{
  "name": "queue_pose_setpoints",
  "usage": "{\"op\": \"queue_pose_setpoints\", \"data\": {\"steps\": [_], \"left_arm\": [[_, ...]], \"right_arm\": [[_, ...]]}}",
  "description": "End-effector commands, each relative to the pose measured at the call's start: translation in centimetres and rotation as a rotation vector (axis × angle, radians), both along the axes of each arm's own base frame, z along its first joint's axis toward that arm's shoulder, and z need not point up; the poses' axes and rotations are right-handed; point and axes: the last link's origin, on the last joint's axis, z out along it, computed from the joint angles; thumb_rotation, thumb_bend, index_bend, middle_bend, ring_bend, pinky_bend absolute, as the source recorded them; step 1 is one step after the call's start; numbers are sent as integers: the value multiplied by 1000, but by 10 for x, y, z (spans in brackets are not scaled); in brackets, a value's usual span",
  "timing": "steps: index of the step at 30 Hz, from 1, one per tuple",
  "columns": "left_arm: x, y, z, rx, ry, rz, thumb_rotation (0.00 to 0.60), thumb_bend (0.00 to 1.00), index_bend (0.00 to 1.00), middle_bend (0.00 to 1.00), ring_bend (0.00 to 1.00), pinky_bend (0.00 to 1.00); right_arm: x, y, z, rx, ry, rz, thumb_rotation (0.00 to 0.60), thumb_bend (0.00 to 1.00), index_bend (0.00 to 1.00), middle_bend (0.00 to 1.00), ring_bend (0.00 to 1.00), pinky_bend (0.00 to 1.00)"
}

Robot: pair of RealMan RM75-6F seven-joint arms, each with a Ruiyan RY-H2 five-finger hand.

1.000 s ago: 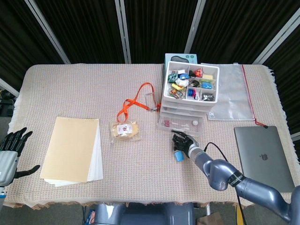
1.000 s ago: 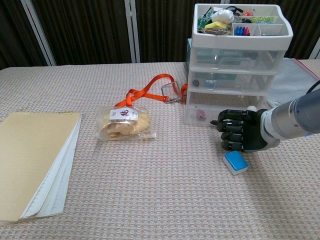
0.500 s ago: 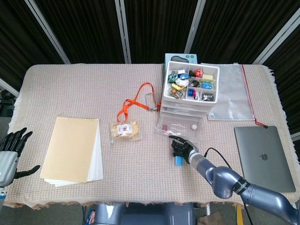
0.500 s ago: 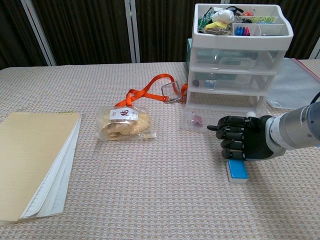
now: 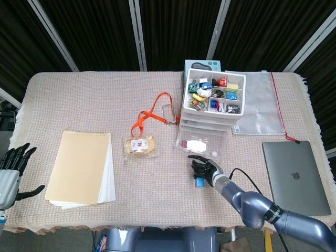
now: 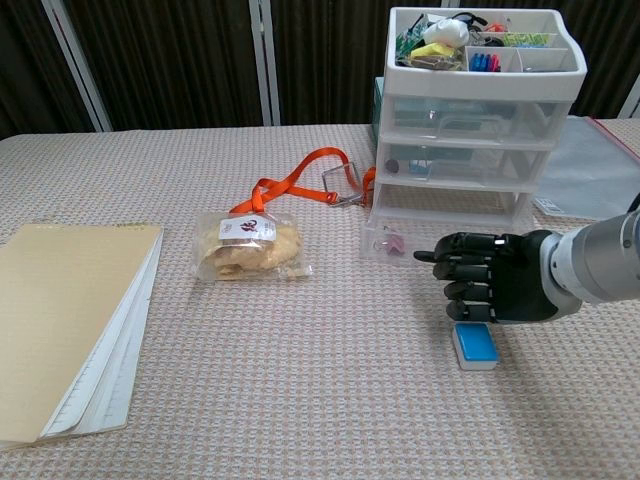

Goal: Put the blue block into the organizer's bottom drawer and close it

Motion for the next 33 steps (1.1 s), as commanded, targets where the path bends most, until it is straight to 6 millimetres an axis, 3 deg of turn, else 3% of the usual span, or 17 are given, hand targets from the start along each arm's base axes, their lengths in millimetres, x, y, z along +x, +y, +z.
{"op": "queue_pose_setpoints", "data": {"steps": [1,11,19,25,33], "left_arm": [[0,0,0,1,1,2,600,133,75,0,0,0],[0,0,1,9,1,-2,600,132,75,0,0,0],[0,0,1,18,7,-8,600,133,75,0,0,0],[0,-1,1,31,10,-12,600,134,75,0,0,0],[1,-1,2,40,-5,-9,600,136,77,0,0,0]], "right_arm": [[7,6,6,-24,21,92,600,476,326,782,826,735],[14,25,39,-140,218,440,600,344,253,710,754,719],[-8,46,62,-204,616,788,600,199,209,656,729,698],[-24,61,60,-238,921,978,600,124,178,670,731,698],[-31,84,34,-242,1172,1140,600,86,194,700,753,698]]}}
